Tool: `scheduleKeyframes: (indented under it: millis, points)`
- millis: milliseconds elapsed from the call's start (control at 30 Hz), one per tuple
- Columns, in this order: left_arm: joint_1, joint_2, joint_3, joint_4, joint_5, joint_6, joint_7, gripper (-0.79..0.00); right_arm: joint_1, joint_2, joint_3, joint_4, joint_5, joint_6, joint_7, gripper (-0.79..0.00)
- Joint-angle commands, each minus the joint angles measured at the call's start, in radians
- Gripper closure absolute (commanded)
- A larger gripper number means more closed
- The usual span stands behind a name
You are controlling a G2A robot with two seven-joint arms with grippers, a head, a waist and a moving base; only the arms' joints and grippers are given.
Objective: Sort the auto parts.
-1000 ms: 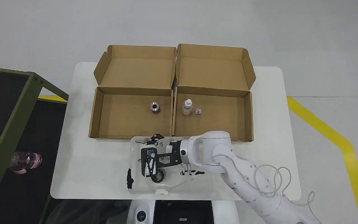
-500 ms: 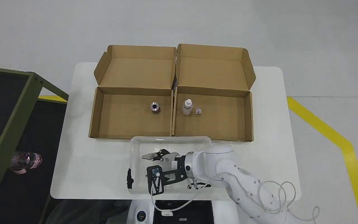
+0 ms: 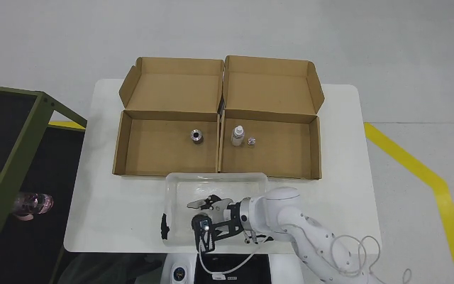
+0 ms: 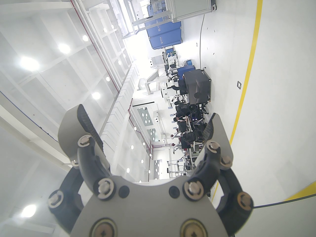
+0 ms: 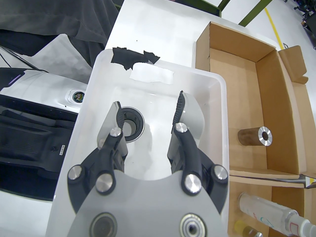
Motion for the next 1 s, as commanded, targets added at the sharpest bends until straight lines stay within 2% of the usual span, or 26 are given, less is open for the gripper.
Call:
scheduleKeyframes:
  millis: [0, 567, 867, 967]
  points:
    - [0.000, 0.000, 0.000, 0.000, 0.000, 0.000, 0.000, -0.785, -0.005, 0.004, 0.002, 0.000, -0.006, -0.002, 0.002, -0.397]
    - [0.000, 0.000, 0.000, 0.000, 0.000, 0.000, 0.000, -0.785, -0.007, 0.022, -0.022, 0.030, -0.035, -0.040, 0.014, -0.499]
    - [0.000, 0.000, 0.000, 0.000, 0.000, 0.000, 0.000, -0.785, 0.034, 0.015, -0.065, 0.103, -0.029, -0.017, 0.013, -0.520]
    - [0.000, 0.000, 0.000, 0.000, 0.000, 0.000, 0.000, -0.785, 0.055, 0.009, -0.087, 0.134, -0.029, -0.004, 0.009, -0.505]
